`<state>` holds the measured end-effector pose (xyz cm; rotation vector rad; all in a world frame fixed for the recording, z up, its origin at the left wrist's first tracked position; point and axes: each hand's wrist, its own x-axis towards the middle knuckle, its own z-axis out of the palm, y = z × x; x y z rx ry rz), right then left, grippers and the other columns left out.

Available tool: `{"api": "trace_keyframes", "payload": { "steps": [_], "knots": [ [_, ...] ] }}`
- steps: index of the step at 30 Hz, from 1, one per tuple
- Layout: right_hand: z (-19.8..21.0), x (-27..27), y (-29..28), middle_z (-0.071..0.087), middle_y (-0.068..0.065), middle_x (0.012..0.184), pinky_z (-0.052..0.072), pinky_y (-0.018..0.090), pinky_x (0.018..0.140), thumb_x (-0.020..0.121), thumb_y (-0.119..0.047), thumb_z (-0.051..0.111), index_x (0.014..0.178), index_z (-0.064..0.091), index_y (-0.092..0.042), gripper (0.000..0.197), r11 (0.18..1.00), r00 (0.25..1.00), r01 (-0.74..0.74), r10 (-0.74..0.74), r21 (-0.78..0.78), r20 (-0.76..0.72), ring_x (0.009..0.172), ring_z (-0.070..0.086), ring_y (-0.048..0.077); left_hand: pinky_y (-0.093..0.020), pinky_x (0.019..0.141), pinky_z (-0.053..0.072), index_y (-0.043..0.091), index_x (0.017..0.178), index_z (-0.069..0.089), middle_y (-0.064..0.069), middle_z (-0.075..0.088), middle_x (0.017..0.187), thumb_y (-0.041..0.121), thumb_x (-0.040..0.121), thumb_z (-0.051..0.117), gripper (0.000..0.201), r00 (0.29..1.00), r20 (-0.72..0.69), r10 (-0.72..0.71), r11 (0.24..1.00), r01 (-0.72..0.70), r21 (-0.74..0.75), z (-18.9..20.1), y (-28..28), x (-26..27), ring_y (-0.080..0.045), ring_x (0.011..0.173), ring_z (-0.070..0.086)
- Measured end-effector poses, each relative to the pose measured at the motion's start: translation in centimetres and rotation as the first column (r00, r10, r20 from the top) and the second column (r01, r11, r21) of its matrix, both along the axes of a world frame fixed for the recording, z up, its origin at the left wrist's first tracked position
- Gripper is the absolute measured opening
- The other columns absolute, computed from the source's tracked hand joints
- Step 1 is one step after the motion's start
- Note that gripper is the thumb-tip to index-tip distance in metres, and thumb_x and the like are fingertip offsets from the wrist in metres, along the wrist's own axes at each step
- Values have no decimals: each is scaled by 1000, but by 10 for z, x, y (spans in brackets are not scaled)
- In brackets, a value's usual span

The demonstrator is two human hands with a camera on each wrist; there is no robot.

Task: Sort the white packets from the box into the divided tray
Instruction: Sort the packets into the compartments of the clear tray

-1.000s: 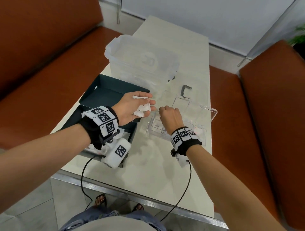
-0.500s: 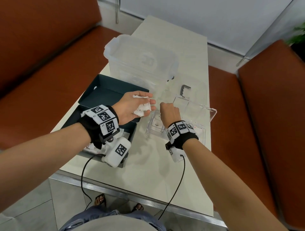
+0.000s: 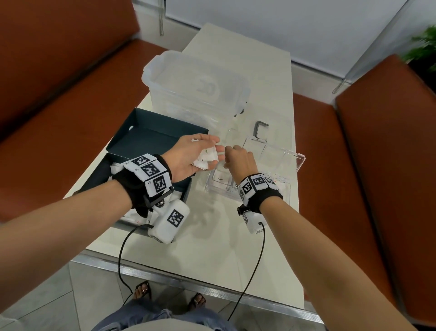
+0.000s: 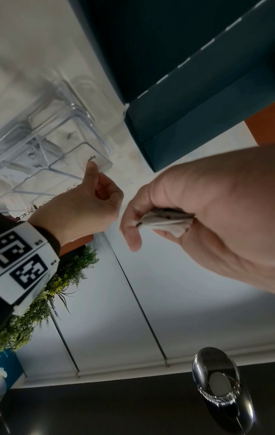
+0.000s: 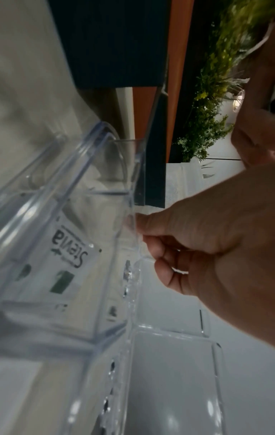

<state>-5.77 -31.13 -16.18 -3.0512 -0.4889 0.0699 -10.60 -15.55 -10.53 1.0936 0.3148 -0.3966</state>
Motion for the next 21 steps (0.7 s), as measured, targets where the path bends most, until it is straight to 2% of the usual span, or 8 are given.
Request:
{"api": "trace_keyframes", "payload": {
  "steps": [3, 7, 10, 13, 16, 18, 19, 21],
  "knots": [
    [4, -2, -2, 57, 10, 106, 36, 38, 84, 91, -14, 58, 109, 53, -8, 19, 999, 999, 28, -29, 27, 21, 94, 59, 32, -30, 57, 58, 4, 114, 61, -18, 71, 105, -1, 95, 50, 23, 1000, -15, -2, 1000, 2, -14, 1, -4, 3, -28, 85, 73],
    [17, -9, -8, 60, 10, 103, 37, 38, 83, 92, -12, 50, 105, 58, -9, 16, 986, 994, 69, -81, 153, 70, 94, 59, 32, -35, 62, 60, 5, 122, 54, -21, 64, 115, -16, 89, 39, 41, 999, -40, 7, 1000, -8, -21, -2, -8, 6, -32, 96, 69],
    [36, -13, -17, 62, 12, 94, 46, 39, 80, 91, -9, 51, 101, 61, -6, 15, 944, 990, 79, -113, 319, 89, 87, 60, 31, -40, 68, 61, 6, 133, 45, -25, 57, 118, -18, 89, 47, 49, 1000, -29, 4, 1000, -5, -10, -3, -14, 7, -39, 104, 64],
    [53, -20, -24, 63, 9, 81, 48, 34, 73, 93, -10, 52, 100, 63, -5, 14, 865, 988, 65, -126, 498, 90, 70, 57, 21, -41, 73, 61, 2, 133, 43, -26, 54, 114, -14, 90, 55, 48, 999, -8, 36, 997, -36, -62, -2, -23, 4, -40, 95, 68],
    [66, -34, -28, 62, -1, 75, 39, 12, 57, 98, -20, 50, 104, 65, -7, 20, 754, 988, 78, -145, 652, 49, 60, 56, 9, -29, 59, 59, -2, 127, 50, -27, 63, 114, -6, 88, 62, 41, 998, 63, 4, 1000, -4, -1, -1, -35, 0, -35, 89, 71],
    [70, -43, -32, 62, -8, 70, 40, 6, 52, 99, -26, 49, 99, 65, -10, 22, 679, 988, 142, -144, 721, -59, 54, 63, 1, -24, 50, 53, -2, 118, 57, -23, 66, 108, 1, 86, 67, 33, 992, 116, -39, 996, 29, 84, 0, -44, -3, -31, 84, 70],
    [71, -47, -36, 62, -7, 67, 42, 8, 51, 98, -27, 50, 92, 64, -10, 23, 650, 984, 175, -135, 739, -114, 53, 65, -1, -23, 48, 51, 0, 111, 60, -20, 68, 103, 5, 85, 70, 28, 989, 137, -54, 993, 38, 116, 0, -49, -5, -28, 80, 69],
    [70, -51, -45, 64, 7, 69, 50, 21, 54, 97, -24, 53, 82, 64, -3, 27, 596, 971, 239, -132, 766, -199, 57, 69, 6, -23, 45, 48, 2, 103, 61, -18, 69, 95, 10, 84, 73, 24, 982, 174, -78, 986, 50, 160, 0, -58, -9, -24, 74, 67]
  ]
}}
